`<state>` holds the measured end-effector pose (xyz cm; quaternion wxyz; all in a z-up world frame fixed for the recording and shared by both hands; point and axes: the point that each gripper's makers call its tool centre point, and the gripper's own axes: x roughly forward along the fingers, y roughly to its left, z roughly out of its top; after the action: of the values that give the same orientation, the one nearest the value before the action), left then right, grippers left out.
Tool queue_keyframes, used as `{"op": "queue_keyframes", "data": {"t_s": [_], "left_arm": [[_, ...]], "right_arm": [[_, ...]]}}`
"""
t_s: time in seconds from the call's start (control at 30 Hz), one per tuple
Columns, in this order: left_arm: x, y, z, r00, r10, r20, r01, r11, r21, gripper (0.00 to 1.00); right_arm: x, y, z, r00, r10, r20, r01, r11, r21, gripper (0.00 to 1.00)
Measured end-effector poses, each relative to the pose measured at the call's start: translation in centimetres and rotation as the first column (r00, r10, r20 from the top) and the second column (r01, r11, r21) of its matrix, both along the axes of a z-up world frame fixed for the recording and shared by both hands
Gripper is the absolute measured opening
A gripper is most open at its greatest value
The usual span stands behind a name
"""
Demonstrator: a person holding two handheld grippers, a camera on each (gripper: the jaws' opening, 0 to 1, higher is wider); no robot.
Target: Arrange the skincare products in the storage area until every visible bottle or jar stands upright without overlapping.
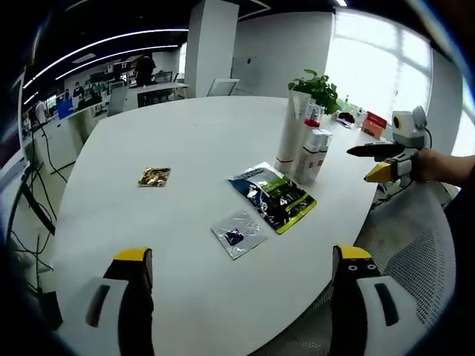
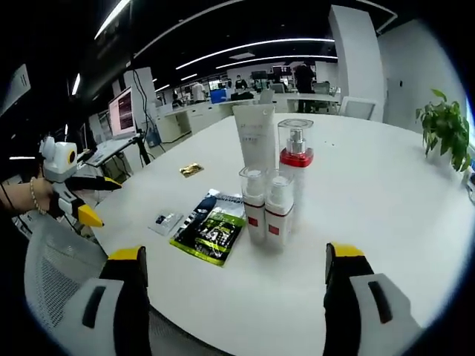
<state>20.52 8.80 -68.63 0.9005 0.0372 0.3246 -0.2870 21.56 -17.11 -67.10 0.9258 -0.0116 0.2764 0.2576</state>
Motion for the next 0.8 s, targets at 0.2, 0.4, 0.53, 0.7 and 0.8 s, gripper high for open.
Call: {"op": "queue_keyframes", "data": {"t_s": [0.2,0.4,0.53,0.7,0.8], "left_arm": [[0.6,-0.1,-0.5,1.0,-0.003,-0.011,0.003,1.0,0.012,0.95],[2.3,0.3,-1.2,1.0,-0.009,-0.026,0.009,1.0,0.023,0.96],[3.2,0.2,-1.4,0.999,-0.014,-0.032,0.015,0.999,0.035,0.97],[4.9,0.5,-1.6,0.999,-0.021,-0.04,0.023,0.998,0.056,0.96],[6.1,0.9,-1.7,0.999,-0.021,-0.04,0.024,0.998,0.066,0.96]], "right_arm": [[0.0,-0.1,-0.3,1.0,-0.001,-0.008,0.001,1.0,-0.005,0.99],[0.1,-0.1,-0.2,1.0,-0.004,0.0,0.004,1.0,0.002,0.99],[0.1,-0.2,-0.4,1.0,-0.004,-0.006,0.004,1.0,0.0,0.98],[0.0,-0.2,-0.4,1.0,-0.004,-0.007,0.004,1.0,0.001,0.98],[0.0,-0.2,-0.4,1.0,-0.006,-0.01,0.006,1.0,0.001,0.98]]}}
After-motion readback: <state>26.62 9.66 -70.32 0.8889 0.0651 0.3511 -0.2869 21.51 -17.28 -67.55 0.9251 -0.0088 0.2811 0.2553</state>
